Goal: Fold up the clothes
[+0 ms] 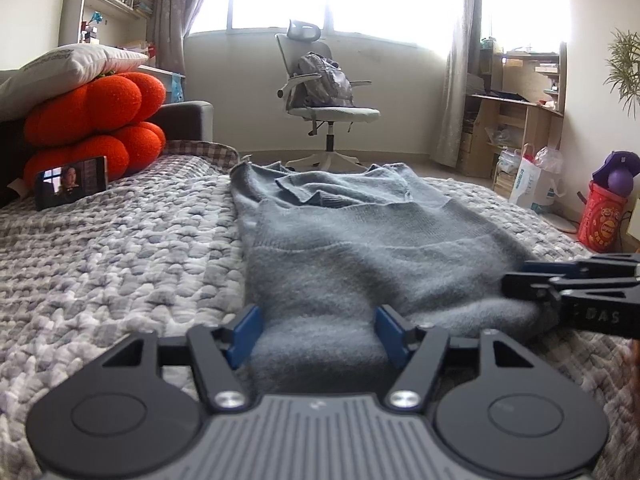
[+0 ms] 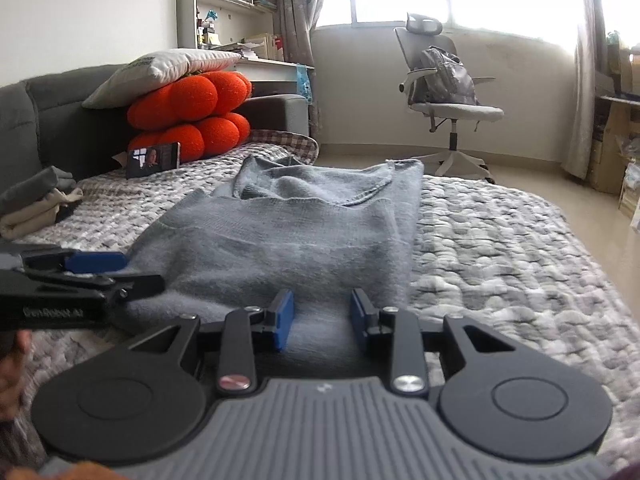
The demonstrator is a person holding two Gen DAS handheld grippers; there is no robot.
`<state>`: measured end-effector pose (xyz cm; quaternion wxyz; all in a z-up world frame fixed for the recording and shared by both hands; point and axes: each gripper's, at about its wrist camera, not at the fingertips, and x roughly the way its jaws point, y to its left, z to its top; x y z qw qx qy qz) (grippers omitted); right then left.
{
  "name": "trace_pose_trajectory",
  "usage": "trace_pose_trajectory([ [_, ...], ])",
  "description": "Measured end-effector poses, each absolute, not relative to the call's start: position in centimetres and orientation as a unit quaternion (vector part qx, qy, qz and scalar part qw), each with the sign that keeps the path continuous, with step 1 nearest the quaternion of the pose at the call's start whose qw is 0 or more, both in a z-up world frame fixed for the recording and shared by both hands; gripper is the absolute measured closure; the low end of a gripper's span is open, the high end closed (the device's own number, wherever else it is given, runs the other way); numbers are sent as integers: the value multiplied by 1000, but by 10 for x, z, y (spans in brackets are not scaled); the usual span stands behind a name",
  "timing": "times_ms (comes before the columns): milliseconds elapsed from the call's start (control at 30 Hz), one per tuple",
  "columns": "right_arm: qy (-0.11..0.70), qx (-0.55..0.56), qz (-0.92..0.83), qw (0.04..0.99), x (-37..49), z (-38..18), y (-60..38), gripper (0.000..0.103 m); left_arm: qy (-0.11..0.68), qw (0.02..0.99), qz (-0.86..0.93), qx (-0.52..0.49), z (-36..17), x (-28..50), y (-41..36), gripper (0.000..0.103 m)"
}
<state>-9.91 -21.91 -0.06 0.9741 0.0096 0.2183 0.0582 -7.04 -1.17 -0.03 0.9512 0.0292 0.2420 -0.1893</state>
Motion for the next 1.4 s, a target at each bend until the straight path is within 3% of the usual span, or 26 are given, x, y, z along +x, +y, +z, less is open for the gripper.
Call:
trace_pose_trajectory([
  [100, 222, 10, 39, 974, -103, -1, -229, 70, 256, 947, -191, 13, 0, -68, -2, 25],
  [167, 227, 15, 16, 974, -105, -1, -237, 53, 260, 946, -192, 10, 1, -69, 4, 25],
  [200, 229, 24, 8, 973, -105, -1, -243, 49, 261, 946, -191, 12, 1, -70, 5, 25],
  [367, 235, 78, 16, 969, -107, -1, -261, 49, 254, 951, -175, 37, 9, -80, 9, 25],
  [700, 228, 81, 0, 970, -118, 2, -266, 49, 268, 950, -153, 53, 14, -83, 29, 24],
  [1100, 223, 42, -11, 974, -138, 5, -256, 48, 277, 947, -151, 56, 13, -82, 32, 21],
  [1233, 239, -9, -20, 971, -145, -2, -244, 40, 277, 947, -151, 55, 11, -81, 34, 19],
  [1400, 239, -61, -29, 969, -148, -8, -235, 39, 282, 946, -148, 53, 12, -80, 34, 18],
])
